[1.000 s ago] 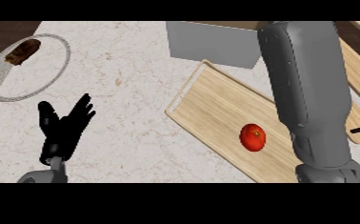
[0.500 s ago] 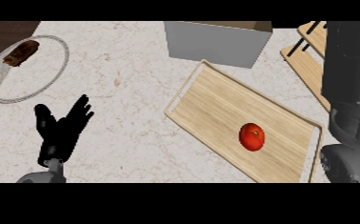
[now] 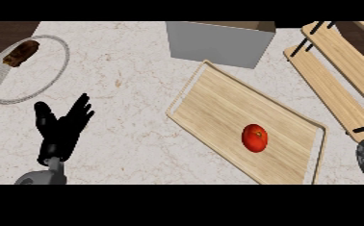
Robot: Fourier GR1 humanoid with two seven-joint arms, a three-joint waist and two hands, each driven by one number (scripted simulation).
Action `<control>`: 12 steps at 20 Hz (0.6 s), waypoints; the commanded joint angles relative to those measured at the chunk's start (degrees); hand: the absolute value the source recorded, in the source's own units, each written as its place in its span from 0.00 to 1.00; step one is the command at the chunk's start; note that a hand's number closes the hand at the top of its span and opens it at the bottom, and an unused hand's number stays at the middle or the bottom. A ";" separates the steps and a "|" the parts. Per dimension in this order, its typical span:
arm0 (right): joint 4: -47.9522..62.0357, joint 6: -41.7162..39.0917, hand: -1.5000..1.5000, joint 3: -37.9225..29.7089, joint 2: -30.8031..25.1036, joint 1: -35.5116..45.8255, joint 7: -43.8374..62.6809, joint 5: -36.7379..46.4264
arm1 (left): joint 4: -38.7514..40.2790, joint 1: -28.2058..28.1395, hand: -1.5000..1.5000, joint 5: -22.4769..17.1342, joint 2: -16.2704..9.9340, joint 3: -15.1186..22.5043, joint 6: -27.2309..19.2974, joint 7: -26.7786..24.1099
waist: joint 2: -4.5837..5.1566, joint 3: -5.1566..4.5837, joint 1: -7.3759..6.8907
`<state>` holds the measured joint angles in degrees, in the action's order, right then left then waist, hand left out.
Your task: Pick the bell pepper from the tray and place it in the tiered shelf
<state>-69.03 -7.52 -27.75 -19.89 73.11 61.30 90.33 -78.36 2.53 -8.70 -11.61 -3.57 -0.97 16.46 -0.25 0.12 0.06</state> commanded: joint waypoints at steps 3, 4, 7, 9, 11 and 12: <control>-2.08 -8.37 1.00 -2.70 -3.20 -3.59 -0.49 -4.23 | 1.23 -0.18 0.50 0.69 1.38 1.00 0.10 -0.01 | 0.00 -0.13 0.37; 5.40 -3.49 1.00 -3.26 -5.28 -1.23 -0.81 -3.24 | -0.72 -1.03 0.50 1.30 2.61 1.99 -1.19 0.79 | 0.31 -0.13 -0.61; 2.04 -5.76 1.00 -3.80 -7.31 -5.64 -4.35 -5.89 | 2.48 -0.78 0.50 -0.27 0.31 -0.60 1.85 -1.68 | 0.22 -0.14 -0.04; 5.38 -3.15 1.00 -3.93 -8.56 -5.68 -4.59 -5.90 | 0.80 -1.51 0.50 1.66 1.99 1.26 -0.20 -0.89 | 0.30 -0.13 -0.36; 7.10 -0.88 1.00 -4.82 -9.51 -6.55 -4.94 -7.04 | -1.17 -1.28 0.50 1.25 0.26 0.59 0.44 1.89 | 0.31 -0.12 -0.59; 7.93 2.17 1.00 -5.26 -9.83 -7.51 -5.43 -7.34 | 2.22 1.09 0.50 -0.25 0.19 -0.71 1.96 0.35 | 0.41 -0.13 -0.46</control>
<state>-64.07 -9.48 -31.95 -27.77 67.33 56.01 84.51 -78.40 2.68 -7.99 -11.07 -3.48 -0.50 16.56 -0.08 0.13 -0.29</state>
